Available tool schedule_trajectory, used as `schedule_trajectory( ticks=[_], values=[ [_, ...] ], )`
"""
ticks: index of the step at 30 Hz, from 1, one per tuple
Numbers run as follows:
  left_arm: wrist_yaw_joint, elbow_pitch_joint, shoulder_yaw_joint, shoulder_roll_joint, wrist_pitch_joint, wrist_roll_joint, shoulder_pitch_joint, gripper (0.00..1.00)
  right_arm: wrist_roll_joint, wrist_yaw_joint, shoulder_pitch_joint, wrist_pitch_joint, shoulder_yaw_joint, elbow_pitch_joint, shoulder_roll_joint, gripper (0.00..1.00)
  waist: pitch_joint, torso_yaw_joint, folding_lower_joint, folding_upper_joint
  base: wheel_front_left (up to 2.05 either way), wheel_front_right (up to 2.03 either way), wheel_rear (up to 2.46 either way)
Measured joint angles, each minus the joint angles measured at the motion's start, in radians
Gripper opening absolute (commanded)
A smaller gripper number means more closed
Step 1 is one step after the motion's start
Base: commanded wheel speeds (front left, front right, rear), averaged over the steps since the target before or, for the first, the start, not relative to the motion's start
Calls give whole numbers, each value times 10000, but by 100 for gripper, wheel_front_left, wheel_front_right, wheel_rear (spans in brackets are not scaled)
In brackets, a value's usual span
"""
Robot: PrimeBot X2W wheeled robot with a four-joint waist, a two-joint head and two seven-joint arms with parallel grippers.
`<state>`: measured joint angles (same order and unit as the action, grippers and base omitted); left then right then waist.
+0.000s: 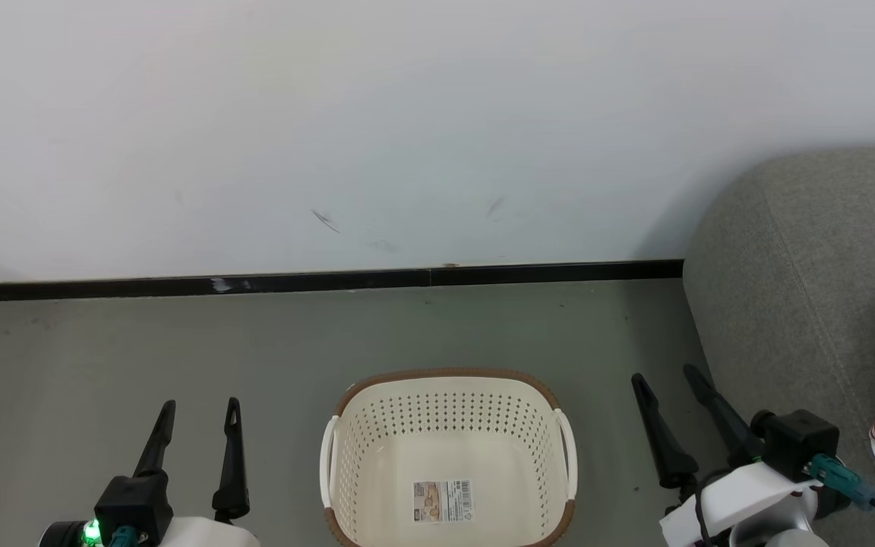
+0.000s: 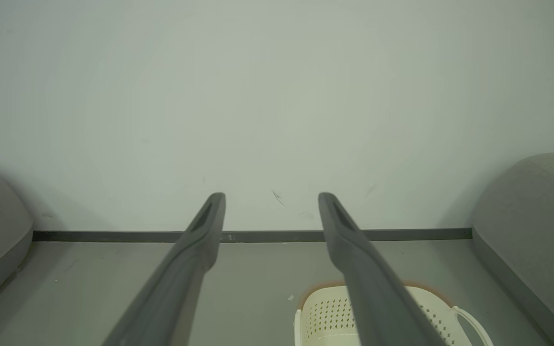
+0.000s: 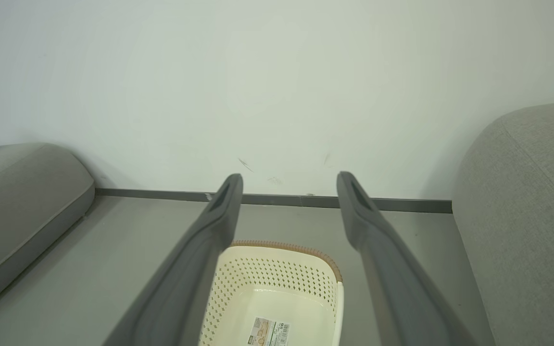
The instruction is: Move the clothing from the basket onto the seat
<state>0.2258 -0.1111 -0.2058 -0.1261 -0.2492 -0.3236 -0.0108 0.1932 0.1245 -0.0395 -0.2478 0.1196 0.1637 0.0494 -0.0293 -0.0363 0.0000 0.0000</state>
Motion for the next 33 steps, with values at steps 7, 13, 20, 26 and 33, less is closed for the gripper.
schedule_trajectory(
  ticks=[7,13,20,26,33],
  values=[
    [-2,-21,-2,-17,0,2,-15,100,-15,0,12,0,-23,-165,-10,100,-73,7,0,0,0,0,0],
    [-10,-50,-4,-35,0,4,-55,100,-31,0,180,0,-25,-257,-33,100,-148,-16,0,0,0,0,0],
    [-10,-94,-13,-35,0,6,-152,100,-65,0,198,2,-27,-339,-42,100,-202,-48,0,0,0,0,0],
    [-10,-199,-17,-31,0,6,-220,100,-52,0,202,0,-12,-370,-42,100,-198,-87,0,0,0,0,0],
    [-13,-272,-17,-27,0,6,-224,100,12,0,207,2,12,-416,-44,100,-127,-115,0,0,0,0,0]
  ],
)
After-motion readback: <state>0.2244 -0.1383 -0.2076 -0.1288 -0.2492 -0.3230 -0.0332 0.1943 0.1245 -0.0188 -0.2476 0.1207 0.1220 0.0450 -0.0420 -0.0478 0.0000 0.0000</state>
